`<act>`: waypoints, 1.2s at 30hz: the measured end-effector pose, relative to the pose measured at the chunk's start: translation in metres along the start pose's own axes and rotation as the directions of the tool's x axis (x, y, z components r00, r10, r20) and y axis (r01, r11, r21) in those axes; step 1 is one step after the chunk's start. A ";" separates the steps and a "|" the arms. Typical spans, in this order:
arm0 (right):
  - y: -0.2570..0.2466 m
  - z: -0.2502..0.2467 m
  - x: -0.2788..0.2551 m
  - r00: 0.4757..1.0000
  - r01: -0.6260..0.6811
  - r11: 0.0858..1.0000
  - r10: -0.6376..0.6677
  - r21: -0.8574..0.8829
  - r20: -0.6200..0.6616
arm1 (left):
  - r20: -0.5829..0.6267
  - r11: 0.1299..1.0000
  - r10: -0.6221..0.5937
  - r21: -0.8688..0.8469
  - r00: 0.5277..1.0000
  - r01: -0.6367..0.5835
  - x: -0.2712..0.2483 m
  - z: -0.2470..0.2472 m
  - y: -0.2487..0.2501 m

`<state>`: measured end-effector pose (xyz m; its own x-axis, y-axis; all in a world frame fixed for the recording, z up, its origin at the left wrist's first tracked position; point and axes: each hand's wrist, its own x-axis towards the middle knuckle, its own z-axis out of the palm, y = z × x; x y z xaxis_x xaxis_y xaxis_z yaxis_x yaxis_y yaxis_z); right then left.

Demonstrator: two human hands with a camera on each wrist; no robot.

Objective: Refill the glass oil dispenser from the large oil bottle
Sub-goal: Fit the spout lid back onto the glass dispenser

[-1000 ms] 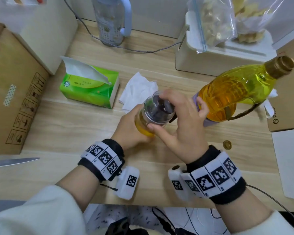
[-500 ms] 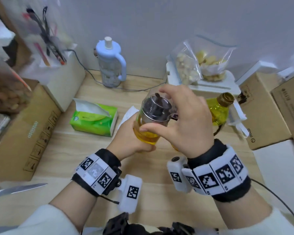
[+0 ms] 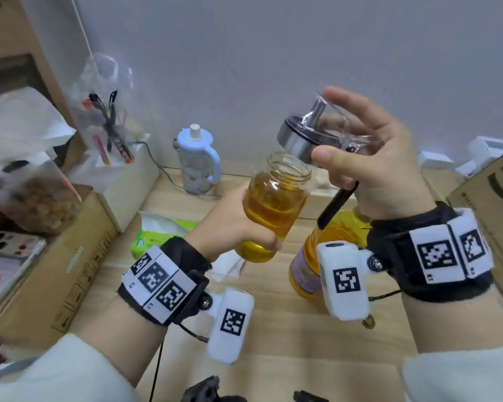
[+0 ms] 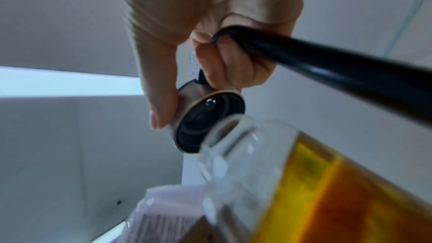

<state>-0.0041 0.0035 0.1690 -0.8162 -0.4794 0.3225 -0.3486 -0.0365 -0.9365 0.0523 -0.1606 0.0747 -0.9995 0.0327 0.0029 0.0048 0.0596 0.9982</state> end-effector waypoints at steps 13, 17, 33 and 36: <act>-0.002 0.002 0.004 1.000 0.003 0.965 -0.003 -0.263 -0.001 | -0.049 0.999 0.027 0.035 0.998 -0.026 0.011 0.009 0.022; 0.000 0.015 -0.002 0.987 0.000 0.917 -0.065 -0.399 -0.149 | -0.186 0.996 0.068 0.074 0.980 -0.055 0.015 0.016 0.022; 0.034 -0.010 0.010 0.960 -0.142 0.988 0.124 0.054 0.251 | 0.077 0.996 0.082 0.010 0.994 -0.083 0.024 0.013 0.010; 0.045 -0.001 0.001 0.955 -0.189 0.982 0.176 0.031 0.238 | 0.051 0.992 0.130 -0.007 0.990 -0.130 0.025 0.012 0.011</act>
<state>-0.0208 0.0024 0.1271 -0.7317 -0.6726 0.1106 -0.1741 0.0275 -0.9843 0.0278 -0.1470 0.0847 -0.9874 0.0910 0.1295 0.1342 0.0477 0.9898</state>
